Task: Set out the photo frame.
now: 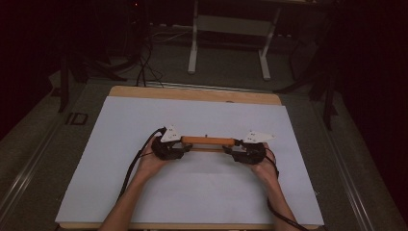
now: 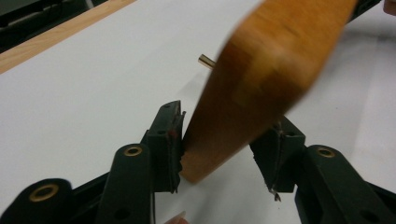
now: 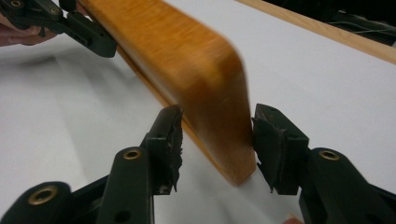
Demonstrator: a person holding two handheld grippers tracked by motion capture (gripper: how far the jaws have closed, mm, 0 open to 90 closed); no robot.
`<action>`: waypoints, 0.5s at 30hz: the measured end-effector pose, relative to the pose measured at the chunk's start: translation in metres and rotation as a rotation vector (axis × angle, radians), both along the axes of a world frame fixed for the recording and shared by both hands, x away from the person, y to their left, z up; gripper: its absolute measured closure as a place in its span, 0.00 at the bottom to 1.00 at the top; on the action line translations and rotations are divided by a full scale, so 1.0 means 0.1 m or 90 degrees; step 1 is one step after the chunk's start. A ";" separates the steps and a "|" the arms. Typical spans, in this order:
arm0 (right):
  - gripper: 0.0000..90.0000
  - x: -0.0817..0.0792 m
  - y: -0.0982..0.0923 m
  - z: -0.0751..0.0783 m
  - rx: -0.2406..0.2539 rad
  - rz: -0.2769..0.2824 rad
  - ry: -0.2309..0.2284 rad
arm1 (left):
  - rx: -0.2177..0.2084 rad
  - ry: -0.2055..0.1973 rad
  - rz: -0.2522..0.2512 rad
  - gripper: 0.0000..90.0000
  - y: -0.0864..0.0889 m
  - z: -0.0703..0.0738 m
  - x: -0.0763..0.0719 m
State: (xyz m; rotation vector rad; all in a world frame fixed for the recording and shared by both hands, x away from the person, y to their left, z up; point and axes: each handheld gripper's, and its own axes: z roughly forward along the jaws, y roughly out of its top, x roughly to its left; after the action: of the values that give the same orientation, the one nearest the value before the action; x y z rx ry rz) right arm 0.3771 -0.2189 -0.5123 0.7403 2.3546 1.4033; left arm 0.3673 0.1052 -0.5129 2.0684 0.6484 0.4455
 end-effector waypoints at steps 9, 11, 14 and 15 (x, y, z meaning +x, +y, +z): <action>0.66 0.00 0.00 -0.02 -0.001 -0.012 -0.005 | 0.001 0.002 -0.008 0.67 0.02 0.00 -0.01; 0.65 0.00 0.01 -0.01 -0.003 -0.013 -0.006 | 0.002 0.001 -0.009 0.67 0.02 0.00 -0.01; 0.65 -0.01 0.01 -0.01 -0.006 -0.012 -0.009 | 0.009 -0.004 -0.009 0.68 0.03 0.02 -0.02; 0.65 -0.01 0.02 -0.01 -0.007 -0.011 -0.009 | 0.009 -0.005 -0.010 0.68 0.03 0.02 -0.03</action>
State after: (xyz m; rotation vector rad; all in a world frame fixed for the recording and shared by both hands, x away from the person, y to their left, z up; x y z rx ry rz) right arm 0.3762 -0.2173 -0.5133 0.7444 2.3372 1.3830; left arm 0.3648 0.1086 -0.5105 2.0832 0.6262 0.4496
